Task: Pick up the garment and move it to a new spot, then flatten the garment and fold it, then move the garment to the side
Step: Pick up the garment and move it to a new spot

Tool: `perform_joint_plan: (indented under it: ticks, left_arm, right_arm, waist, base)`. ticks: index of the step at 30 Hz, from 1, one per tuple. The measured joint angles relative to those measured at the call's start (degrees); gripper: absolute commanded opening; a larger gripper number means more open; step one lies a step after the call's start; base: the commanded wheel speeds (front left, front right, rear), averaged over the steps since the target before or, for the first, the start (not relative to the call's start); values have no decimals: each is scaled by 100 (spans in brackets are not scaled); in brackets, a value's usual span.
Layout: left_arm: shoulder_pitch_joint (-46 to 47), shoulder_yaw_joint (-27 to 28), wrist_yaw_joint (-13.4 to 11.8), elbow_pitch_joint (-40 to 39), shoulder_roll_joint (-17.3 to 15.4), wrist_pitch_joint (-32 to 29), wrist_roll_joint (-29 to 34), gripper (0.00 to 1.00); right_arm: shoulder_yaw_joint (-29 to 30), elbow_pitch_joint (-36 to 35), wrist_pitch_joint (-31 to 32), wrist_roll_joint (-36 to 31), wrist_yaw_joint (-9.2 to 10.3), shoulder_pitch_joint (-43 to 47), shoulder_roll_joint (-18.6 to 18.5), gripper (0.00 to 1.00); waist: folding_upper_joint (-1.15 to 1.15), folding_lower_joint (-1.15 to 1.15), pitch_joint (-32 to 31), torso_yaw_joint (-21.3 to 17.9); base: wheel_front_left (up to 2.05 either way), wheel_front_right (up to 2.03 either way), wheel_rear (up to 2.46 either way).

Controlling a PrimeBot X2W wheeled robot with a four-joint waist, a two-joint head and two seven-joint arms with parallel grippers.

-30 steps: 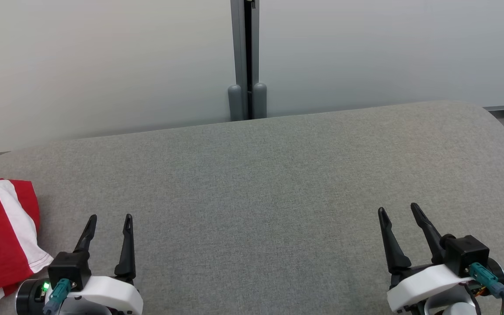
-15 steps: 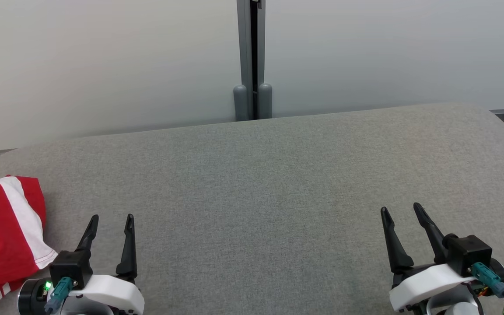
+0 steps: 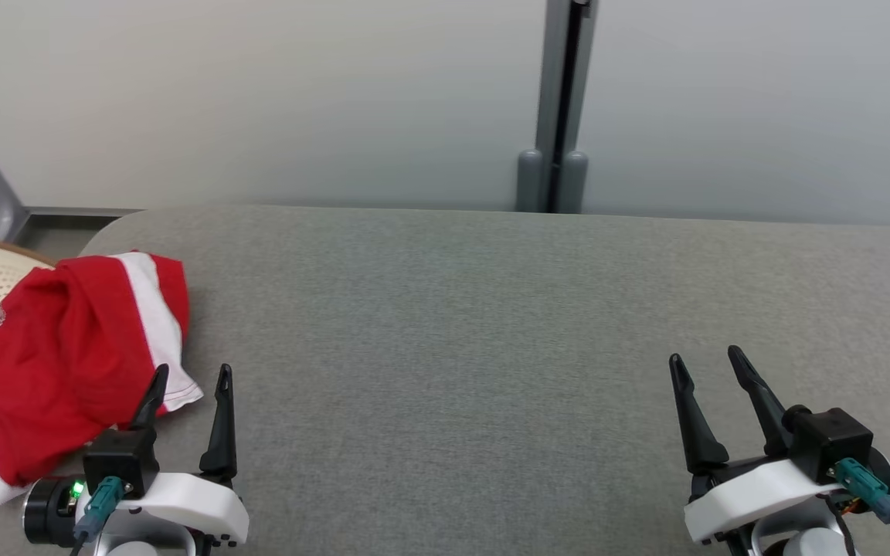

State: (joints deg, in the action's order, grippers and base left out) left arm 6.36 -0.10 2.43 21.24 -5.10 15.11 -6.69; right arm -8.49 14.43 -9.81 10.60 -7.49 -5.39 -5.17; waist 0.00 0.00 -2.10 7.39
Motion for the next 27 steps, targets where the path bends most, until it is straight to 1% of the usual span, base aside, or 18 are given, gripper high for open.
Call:
perform_joint_plan:
  ticks: [10,16,19,27]
  left_arm:
    - [25,76,2,-21,-53,2,12,100]
    - [2,104,-9,-66,-55,2,11,100]
    - [2,118,-7,-77,-65,2,4,100]
    - [2,107,-16,-94,-26,2,4,100]
  right_arm:
    - [-137,-26,23,38,0,9,48,100]
    - [-179,26,22,20,0,-43,53,100]
    - [-186,65,21,1,-1,-47,58,100]
    - [-181,86,21,-11,-1,-47,70,100]
  waist:
    - [0,0,-2,1119]
    - [0,0,-3,1655]
    - [0,0,-7,1821]
    - [0,0,3,1939]
  base:
    - [0,0,0]
    - [0,0,0]
    - [0,0,0]
    - [0,0,0]
